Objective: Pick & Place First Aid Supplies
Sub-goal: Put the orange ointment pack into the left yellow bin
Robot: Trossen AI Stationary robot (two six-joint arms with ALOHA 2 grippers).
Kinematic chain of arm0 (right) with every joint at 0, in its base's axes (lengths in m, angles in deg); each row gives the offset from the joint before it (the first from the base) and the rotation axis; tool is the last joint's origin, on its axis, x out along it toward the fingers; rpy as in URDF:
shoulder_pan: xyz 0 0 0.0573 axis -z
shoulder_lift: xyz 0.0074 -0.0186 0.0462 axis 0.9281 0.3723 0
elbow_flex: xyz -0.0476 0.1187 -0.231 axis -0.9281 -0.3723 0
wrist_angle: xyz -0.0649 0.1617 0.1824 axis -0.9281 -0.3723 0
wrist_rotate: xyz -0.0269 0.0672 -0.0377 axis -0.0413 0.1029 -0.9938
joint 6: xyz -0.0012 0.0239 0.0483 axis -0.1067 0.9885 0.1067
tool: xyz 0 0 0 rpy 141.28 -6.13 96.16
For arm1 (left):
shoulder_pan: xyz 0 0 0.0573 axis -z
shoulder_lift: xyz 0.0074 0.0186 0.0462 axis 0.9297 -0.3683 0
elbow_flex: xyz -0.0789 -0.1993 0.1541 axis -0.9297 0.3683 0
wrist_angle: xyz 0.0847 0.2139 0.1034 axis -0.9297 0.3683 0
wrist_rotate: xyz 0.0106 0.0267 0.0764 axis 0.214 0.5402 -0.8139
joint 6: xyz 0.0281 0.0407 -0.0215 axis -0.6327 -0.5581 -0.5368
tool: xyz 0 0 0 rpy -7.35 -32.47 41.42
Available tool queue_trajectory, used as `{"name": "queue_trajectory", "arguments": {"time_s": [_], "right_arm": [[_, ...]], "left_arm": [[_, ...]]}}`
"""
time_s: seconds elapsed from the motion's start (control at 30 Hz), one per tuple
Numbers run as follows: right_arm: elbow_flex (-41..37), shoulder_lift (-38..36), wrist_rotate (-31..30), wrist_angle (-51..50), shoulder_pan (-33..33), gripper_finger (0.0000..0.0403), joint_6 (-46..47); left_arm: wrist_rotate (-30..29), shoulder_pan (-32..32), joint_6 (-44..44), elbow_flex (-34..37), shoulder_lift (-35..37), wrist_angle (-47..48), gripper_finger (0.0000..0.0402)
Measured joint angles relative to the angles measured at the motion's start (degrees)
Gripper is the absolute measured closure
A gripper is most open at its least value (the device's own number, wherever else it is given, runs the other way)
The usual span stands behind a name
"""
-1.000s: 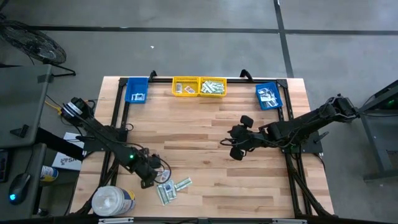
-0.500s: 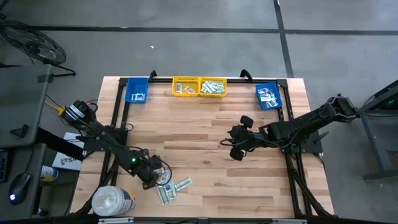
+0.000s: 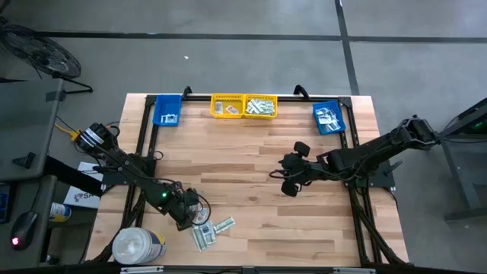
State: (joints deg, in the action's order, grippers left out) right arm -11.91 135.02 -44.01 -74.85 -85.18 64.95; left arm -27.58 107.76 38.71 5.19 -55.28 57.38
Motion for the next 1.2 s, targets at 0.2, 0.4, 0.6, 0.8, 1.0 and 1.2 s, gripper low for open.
{"name": "queue_trajectory", "arguments": {"time_s": [0.2, 0.4, 0.6, 0.8, 1.0, 1.2], "right_arm": [[0.0, 0.0, 0.3, 0.0, 0.0, 0.0261, 0.0], [0.0, 0.0, 0.2, 0.0, 0.0, 0.0261, 0.1], [0.0, 0.0, -0.1, 0.2, -0.1, 0.0261, 0.1], [0.0, 0.0, -0.2, 0.3, -0.3, 0.026, 0.0], [0.0, 0.0, -0.2, 0.3, -0.3, 0.026, 0.0], [0.0, 0.0, -0.2, 0.3, -0.3, 0.0261, -0.1]], "left_arm": [[0.0, 0.0, -0.8, -2.2, -0.4, 2.7, 0.04], [-3.7, -1.3, -6.9, -9.7, -0.9, 11.8, 0.0401], [-9.9, -4.8, -11.6, -13.0, -0.8, 11.5, 0.0401], [-16.3, -11.9, -18.1, -14.8, -0.7, 10.7, 0.0401], [-16.5, -22.3, -32.3, -15.7, -0.6, 5.2, 0.0401], [-15.0, -33.6, -44.1, -15.7, -0.5, 0.4, 0.0401]]}}
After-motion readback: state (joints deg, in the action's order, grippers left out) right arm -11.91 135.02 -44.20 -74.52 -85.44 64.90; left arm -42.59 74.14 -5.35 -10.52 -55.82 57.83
